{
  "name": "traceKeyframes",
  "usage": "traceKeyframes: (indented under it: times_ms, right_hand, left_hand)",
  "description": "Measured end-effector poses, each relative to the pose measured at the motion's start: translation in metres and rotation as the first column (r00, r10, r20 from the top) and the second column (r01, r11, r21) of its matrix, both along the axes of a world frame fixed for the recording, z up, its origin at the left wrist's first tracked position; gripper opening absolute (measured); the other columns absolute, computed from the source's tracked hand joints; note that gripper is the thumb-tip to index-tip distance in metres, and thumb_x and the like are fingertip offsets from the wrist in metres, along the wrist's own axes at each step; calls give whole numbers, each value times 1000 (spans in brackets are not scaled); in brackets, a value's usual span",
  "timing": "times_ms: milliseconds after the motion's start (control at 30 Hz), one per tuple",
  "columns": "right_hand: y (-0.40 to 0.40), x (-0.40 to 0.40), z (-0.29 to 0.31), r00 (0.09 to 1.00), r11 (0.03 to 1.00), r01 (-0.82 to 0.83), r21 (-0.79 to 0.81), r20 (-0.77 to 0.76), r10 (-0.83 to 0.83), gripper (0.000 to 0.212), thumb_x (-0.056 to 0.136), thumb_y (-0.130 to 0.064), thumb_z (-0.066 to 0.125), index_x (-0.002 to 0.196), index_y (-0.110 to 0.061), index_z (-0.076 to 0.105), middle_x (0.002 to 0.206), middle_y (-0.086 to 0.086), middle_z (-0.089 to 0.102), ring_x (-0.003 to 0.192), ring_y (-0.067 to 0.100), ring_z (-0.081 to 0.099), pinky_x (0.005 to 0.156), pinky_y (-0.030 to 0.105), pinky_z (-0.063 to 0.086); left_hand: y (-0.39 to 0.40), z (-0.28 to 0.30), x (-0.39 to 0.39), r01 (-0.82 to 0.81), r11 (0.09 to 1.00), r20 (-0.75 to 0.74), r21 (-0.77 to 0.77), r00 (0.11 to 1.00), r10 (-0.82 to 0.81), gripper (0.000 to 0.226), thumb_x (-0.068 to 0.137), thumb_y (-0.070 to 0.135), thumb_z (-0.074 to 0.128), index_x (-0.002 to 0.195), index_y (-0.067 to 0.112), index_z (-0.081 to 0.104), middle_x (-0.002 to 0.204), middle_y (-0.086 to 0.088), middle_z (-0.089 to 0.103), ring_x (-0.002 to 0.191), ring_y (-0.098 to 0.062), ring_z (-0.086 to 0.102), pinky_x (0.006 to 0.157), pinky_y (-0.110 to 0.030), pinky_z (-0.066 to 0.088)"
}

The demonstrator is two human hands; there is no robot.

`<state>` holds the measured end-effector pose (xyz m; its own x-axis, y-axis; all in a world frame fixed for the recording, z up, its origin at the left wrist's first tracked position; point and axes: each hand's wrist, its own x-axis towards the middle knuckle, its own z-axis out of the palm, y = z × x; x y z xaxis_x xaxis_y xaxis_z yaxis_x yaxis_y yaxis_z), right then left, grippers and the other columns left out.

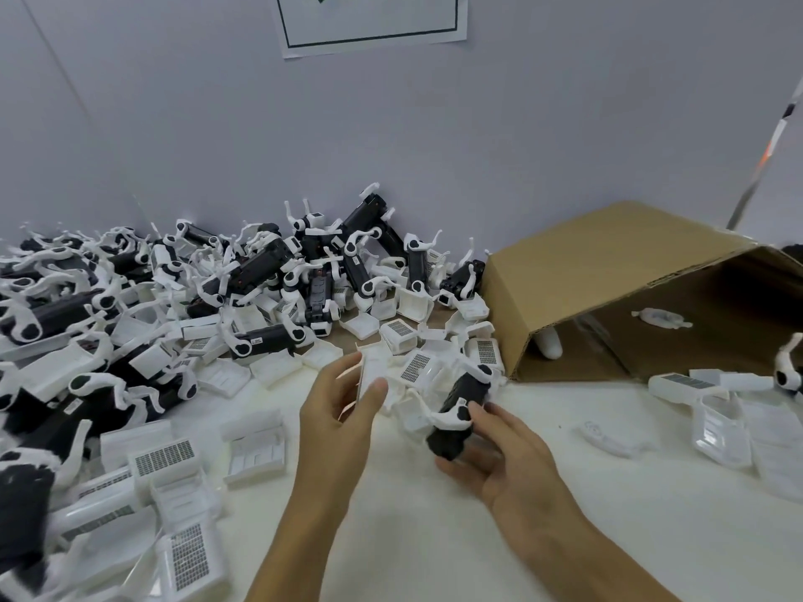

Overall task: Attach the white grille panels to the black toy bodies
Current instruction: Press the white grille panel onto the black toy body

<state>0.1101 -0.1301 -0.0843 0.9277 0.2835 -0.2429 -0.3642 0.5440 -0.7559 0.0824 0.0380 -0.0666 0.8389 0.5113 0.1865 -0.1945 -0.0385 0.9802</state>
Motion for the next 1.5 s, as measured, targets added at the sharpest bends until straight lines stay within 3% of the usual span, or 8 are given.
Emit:
traceKeyframes:
  times_ms: [133, 233, 333, 567, 767, 1067, 1300, 1500]
  right_hand:
    - [-3, 0, 3, 999, 999, -39, 14, 37, 38, 91, 52, -22, 85, 133, 5, 52, 97, 10, 77, 76, 20, 72, 66, 31, 53]
    - [-3, -2, 2, 988, 992, -124, -20, 96, 125, 70, 54, -14, 87, 117, 7, 65, 104, 20, 75, 94, 28, 63, 88, 41, 43]
    - [-1, -6, 2, 972, 978, -170, -121, 140, 186, 47, 64, -15, 83, 108, -1, 75, 112, 25, 72, 94, 31, 61, 78, 41, 45]
    - [-1, -7, 3, 989, 991, 103, -87, 118, -92, 83, 49, -24, 100, 121, -24, 59, 105, 12, 76, 91, 29, 76, 66, 41, 60]
    - [1, -5, 2, 976, 996, 62, -68, 214, -46, 47, 81, -50, 66, 128, -47, 62, 112, 3, 77, 101, 23, 75, 79, 41, 62]
    - [-1, -3, -1, 969, 998, -10, 54, 247, -3, 41, 98, -26, 53, 135, -41, 60, 124, 3, 73, 108, 24, 72, 100, 52, 53]
    - [0, -9, -1, 953, 996, 32, -78, 302, -7, 36, 103, -21, 52, 119, -48, 69, 111, 5, 77, 80, 14, 71, 57, 23, 47]
    - [-3, -10, 5, 907, 995, 50, -85, 421, -9, 33, 91, -35, 67, 123, -33, 69, 118, 8, 74, 98, 21, 73, 64, 20, 54]
  left_hand:
    - [-12, 8, -5, 129, 979, 149, -156, 983, -106, 42, 78, 19, 81, 117, 21, 66, 112, -6, 75, 105, -27, 72, 89, -39, 58]
    - [-19, 11, -7, 225, 951, 222, -210, 959, -178, 37, 80, 18, 71, 116, 15, 66, 113, -11, 73, 102, -33, 73, 80, -36, 60]
    - [-25, 10, -9, 289, 933, 241, -215, 941, -236, 33, 80, 16, 72, 114, 19, 69, 115, -11, 73, 103, -33, 73, 80, -36, 60]
    - [-34, 11, -12, 210, 978, 194, -5, 959, -205, 35, 75, 20, 79, 105, 36, 70, 118, 3, 73, 101, -24, 74, 82, -35, 62]
    - [-42, 5, -14, 203, 959, 134, 198, 964, -231, 39, 77, 19, 84, 105, 40, 69, 107, 16, 73, 100, -10, 70, 79, -24, 59]
    - [-55, -6, -15, -123, 791, 287, 599, 955, -68, 40, 80, 32, 79, 116, 21, 67, 113, 10, 70, 103, -7, 67, 82, -21, 55]
    - [-65, -14, -13, -279, 764, 358, 581, 931, 67, 42, 81, 30, 81, 116, 12, 67, 117, 2, 72, 99, -11, 70, 76, -25, 59]
    - [-70, -18, -19, -133, 847, 164, 515, 985, 55, 54, 82, 50, 76, 129, 29, 61, 105, 15, 72, 93, -1, 68, 75, -16, 55]
